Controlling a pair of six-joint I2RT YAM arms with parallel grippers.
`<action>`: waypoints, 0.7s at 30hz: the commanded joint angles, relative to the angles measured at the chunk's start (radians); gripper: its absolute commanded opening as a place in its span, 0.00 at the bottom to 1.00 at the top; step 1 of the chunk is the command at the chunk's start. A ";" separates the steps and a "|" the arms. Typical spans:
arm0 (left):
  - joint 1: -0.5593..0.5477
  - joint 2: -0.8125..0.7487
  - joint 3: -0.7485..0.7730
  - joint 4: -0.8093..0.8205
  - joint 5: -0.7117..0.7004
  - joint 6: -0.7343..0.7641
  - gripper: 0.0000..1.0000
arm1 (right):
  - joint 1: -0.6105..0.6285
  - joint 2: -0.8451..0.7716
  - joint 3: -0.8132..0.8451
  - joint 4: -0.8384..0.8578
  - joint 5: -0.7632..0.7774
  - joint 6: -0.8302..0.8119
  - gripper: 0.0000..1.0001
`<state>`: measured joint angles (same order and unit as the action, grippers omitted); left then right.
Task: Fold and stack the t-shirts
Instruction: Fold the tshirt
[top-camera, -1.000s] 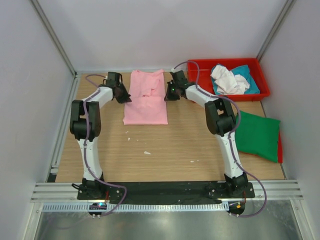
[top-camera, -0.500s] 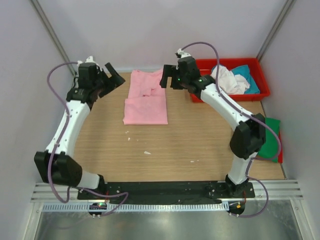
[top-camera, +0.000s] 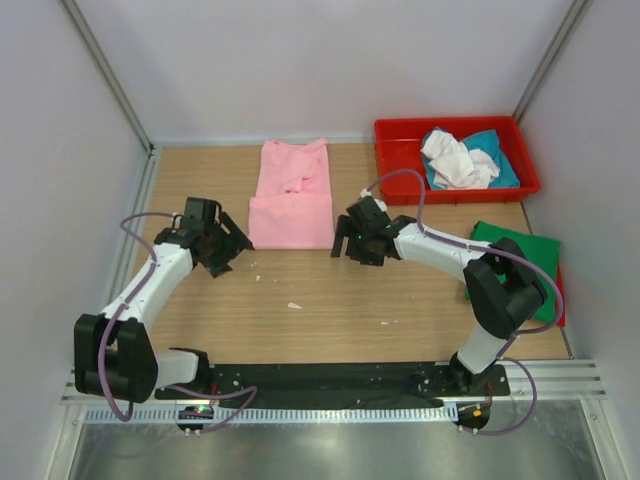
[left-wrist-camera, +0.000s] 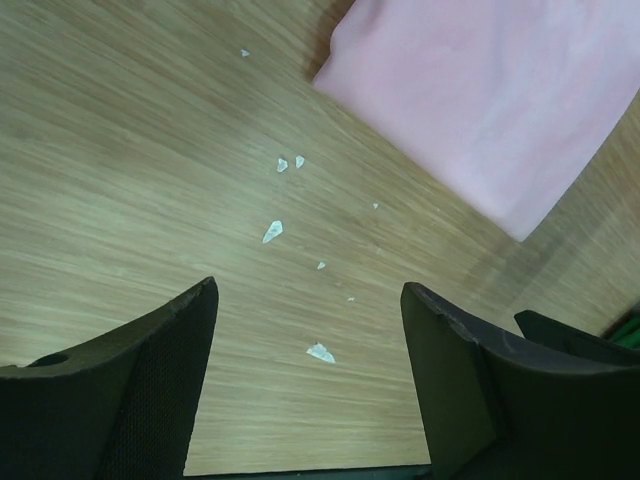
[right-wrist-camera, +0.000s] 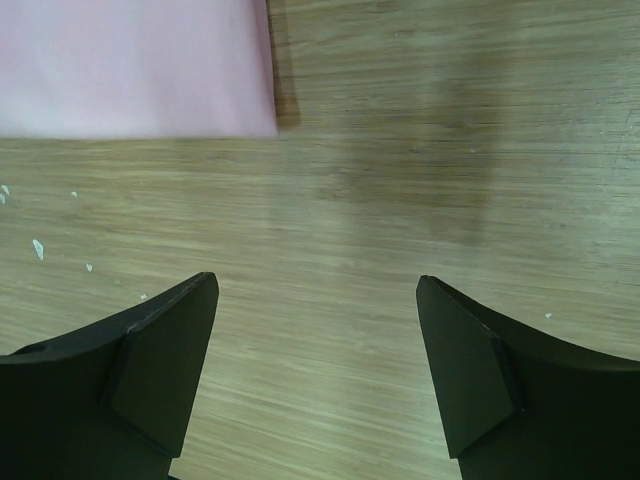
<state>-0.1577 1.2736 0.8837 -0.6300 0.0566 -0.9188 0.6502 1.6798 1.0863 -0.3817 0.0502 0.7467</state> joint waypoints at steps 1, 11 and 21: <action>0.000 -0.023 -0.024 0.055 -0.009 -0.031 0.74 | -0.006 -0.052 -0.012 0.148 0.002 0.062 0.86; 0.000 0.144 -0.060 0.187 0.065 0.009 0.45 | -0.004 0.090 0.004 0.288 -0.030 0.095 0.75; 0.007 0.243 -0.019 0.228 -0.006 0.066 0.46 | -0.004 0.185 0.017 0.342 -0.036 0.120 0.64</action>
<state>-0.1574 1.4864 0.8295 -0.4549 0.0887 -0.8890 0.6445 1.8362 1.0725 -0.0975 0.0093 0.8383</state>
